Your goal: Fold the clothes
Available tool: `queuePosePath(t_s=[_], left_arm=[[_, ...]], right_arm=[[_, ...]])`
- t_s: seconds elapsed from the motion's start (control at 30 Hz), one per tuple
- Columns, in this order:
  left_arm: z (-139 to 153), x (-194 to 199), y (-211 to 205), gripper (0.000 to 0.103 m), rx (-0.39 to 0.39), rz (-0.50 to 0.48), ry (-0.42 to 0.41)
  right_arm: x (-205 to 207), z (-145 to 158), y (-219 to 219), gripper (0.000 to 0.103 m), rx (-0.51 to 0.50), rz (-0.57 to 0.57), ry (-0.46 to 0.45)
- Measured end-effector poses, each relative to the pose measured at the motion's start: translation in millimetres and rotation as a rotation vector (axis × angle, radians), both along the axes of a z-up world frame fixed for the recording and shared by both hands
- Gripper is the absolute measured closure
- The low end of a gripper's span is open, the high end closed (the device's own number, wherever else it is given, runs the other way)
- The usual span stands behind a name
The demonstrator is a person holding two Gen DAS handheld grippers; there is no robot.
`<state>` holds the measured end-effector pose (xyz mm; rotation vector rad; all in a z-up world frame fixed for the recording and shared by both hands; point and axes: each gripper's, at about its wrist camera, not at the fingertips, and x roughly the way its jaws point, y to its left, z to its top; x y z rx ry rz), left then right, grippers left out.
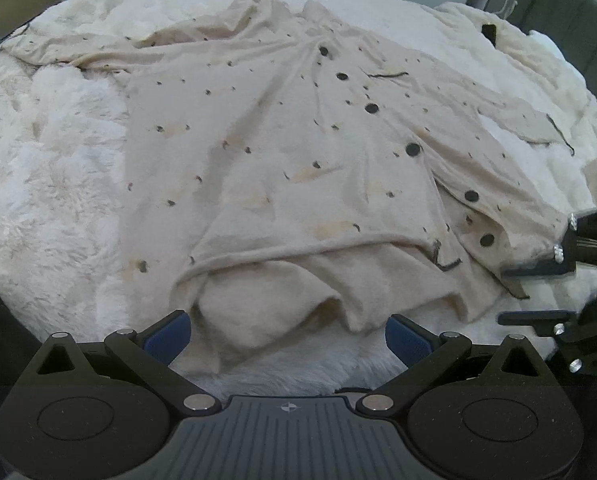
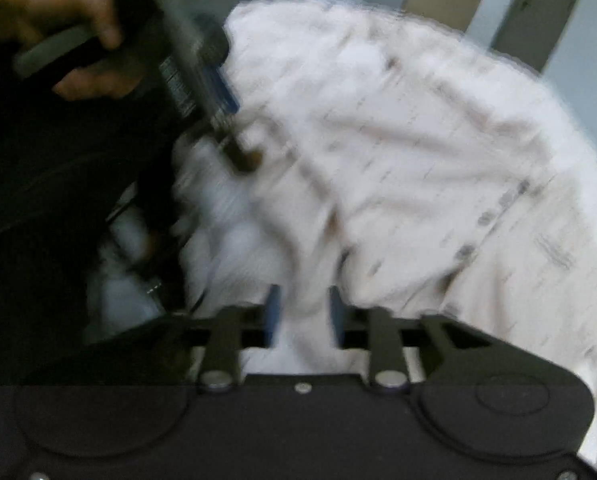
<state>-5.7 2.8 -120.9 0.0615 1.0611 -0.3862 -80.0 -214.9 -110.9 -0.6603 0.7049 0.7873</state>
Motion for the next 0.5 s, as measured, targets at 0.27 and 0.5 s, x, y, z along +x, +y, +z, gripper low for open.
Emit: queuePosePath(t_s=[0.27,0.5], left_arm=[[2,-1,24,0.0,0.063,0.042,-0.012],[13,6,58,0.0,0.043,0.095,-0.04]], right_arm=[[8,-42,53,0.075,-0.14,0.108,-0.155],[5,-46,59,0.099,-0.1,0.155,-0.066]])
